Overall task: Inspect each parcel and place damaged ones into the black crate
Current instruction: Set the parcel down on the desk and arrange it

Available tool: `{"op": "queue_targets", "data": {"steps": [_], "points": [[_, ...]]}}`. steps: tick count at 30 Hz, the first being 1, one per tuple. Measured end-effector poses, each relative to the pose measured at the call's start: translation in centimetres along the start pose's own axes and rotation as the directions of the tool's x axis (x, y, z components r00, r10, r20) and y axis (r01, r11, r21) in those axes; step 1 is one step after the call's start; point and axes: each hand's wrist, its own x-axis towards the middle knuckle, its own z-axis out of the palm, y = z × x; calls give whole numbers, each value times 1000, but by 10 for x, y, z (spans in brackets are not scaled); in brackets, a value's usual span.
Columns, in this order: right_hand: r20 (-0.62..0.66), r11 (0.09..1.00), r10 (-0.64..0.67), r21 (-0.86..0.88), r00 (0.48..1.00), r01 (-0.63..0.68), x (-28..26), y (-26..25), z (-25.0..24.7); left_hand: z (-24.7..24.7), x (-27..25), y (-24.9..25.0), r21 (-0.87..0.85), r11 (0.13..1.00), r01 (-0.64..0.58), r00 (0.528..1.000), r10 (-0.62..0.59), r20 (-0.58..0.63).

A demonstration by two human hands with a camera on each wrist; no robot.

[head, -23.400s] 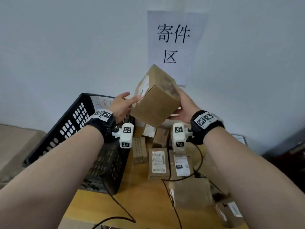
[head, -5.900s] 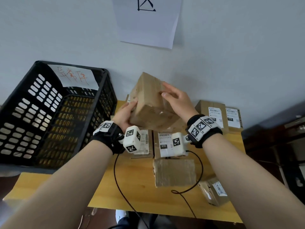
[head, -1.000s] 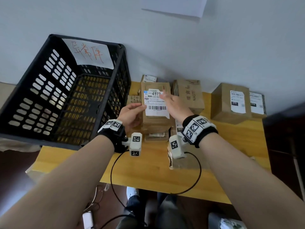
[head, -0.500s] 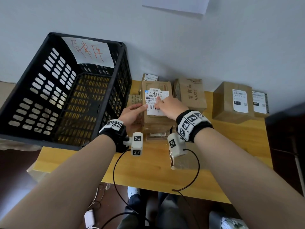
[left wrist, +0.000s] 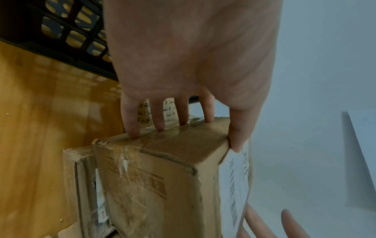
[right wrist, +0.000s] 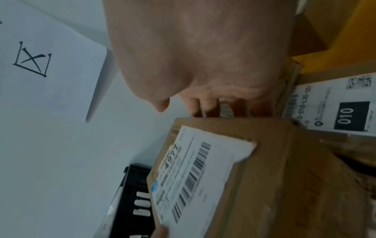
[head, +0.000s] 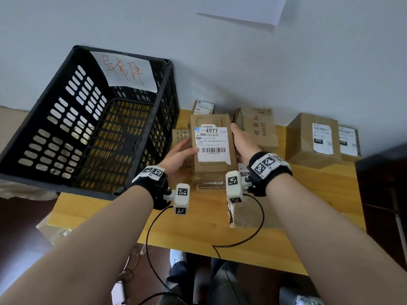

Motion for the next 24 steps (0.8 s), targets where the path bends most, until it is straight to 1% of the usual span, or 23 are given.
{"op": "queue_targets", "data": {"steps": [1,2,3,5,8,10,13,15,17,19,20,21,23,24], "points": [[13,1000,16,7,1000,-16,1,2,1,2,-1,2,3,1000,-11,1000,11,-4],[-3,999,15,29,1000,-15,2,1,0,5,-3,4,-8,1000,-22,1000,22,-19],[-30,998,22,60,999,-20,2,0,-2,6,-5,6,-40,999,-25,999,24,-36],[-124,988,39,156,991,-19,-7,-8,-9,7,-7,11,-152,988,-32,999,26,-40],[-214,967,13,250,977,42,-24,-23,-18,8,-12,26,-292,954,-63,998,51,-48],[-240,963,4,263,971,62,-28,-27,-20,8,-11,34,-290,953,-91,996,83,-38],[-246,980,-8,192,969,57,-19,-16,-18,14,-10,37,-255,960,-113,992,96,-76],[-210,994,-18,104,978,41,-10,-2,-15,18,-7,32,-235,962,-136,985,106,-138],[-167,999,2,32,986,3,-21,-4,-15,21,-5,25,-200,969,-143,977,107,-183],[-139,996,-27,-83,990,16,-23,-2,-18,22,-3,21,-175,975,-136,976,101,-194],[-129,988,-69,-150,989,49,-22,-3,-20,22,-2,21,-181,975,-127,979,94,-180],[-131,971,-137,-212,982,108,-23,-5,-21,21,-1,21,-182,977,-115,983,85,-162],[-143,910,-315,-326,938,256,-23,-12,-20,23,0,24,-166,981,-103,985,77,-155],[-123,870,-391,-374,912,322,-24,-17,-17,24,0,26,-153,983,-104,984,79,-159]]}}
